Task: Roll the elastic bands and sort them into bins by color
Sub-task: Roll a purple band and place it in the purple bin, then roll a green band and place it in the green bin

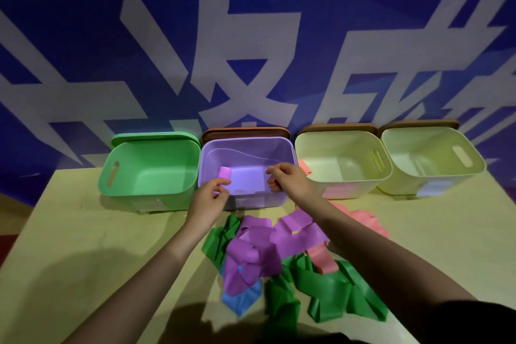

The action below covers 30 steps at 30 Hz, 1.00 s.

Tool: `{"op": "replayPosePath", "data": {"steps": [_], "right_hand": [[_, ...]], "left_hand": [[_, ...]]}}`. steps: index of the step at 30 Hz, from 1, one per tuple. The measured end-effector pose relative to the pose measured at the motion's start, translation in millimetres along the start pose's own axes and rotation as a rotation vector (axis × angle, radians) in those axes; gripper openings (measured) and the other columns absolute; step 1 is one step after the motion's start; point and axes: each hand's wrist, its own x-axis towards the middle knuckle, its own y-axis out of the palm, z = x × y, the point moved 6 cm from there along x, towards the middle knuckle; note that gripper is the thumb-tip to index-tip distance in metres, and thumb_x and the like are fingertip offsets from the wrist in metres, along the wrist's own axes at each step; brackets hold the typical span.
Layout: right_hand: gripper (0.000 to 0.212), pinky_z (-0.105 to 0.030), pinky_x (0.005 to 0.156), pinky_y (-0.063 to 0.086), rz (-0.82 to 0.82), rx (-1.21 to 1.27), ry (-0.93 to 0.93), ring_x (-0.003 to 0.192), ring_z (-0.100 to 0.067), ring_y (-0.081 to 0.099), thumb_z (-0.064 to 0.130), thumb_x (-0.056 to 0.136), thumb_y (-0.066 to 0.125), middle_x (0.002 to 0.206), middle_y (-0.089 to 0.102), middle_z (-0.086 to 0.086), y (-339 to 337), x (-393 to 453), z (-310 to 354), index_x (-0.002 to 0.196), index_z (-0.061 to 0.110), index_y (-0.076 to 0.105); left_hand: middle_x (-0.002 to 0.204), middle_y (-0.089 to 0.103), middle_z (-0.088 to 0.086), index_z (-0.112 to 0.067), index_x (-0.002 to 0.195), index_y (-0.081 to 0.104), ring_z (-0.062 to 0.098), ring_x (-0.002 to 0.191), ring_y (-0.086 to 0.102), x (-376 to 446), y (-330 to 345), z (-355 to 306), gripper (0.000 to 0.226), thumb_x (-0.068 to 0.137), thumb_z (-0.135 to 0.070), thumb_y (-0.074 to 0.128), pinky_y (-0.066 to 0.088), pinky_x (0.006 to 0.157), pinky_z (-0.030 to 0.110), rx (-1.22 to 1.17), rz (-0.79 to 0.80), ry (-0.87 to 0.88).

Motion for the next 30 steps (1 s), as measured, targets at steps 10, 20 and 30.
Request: {"op": "replayPosePath", "data": {"steps": [10,20,30], "right_hand": [[0.010,-0.023,0.059,0.046,0.168,-0.256,0.084,0.067,-0.014,0.055,0.017,0.091,0.064,0.069,0.061,0.002,3.5,-72.6,-117.2,0.081,0.017,0.062],[0.020,-0.025,0.071,0.048,0.427,-0.837,0.031,0.088,-0.020,0.062,0.032,0.081,0.067,0.097,0.067,-0.003,46.7,-85.4,-150.7,0.097,0.022,0.069],[0.024,-0.027,0.055,0.051,0.149,-0.193,0.210,0.056,-0.017,0.060,0.010,0.094,0.057,0.067,0.064,-0.006,7.3,-80.2,-130.3,0.070,0.012,0.058]], "left_hand": [[0.101,0.059,0.011,-0.013,0.103,0.069,0.027,0.091,0.062,-43.9,65.5,66.2,0.022,0.081,-0.013,0.070,0.050,0.087,0.033,0.221,0.201,-0.033],[0.103,0.065,0.006,-0.018,0.104,0.065,0.024,0.098,0.060,-63.0,69.4,101.2,0.026,0.079,-0.023,0.071,0.041,0.077,0.027,0.421,0.381,-0.130],[0.059,0.050,-0.001,-0.016,0.060,0.052,0.014,0.060,0.043,-46.2,39.9,106.4,0.032,0.090,-0.017,0.063,0.034,0.061,0.031,-0.094,0.065,-0.292]]}}
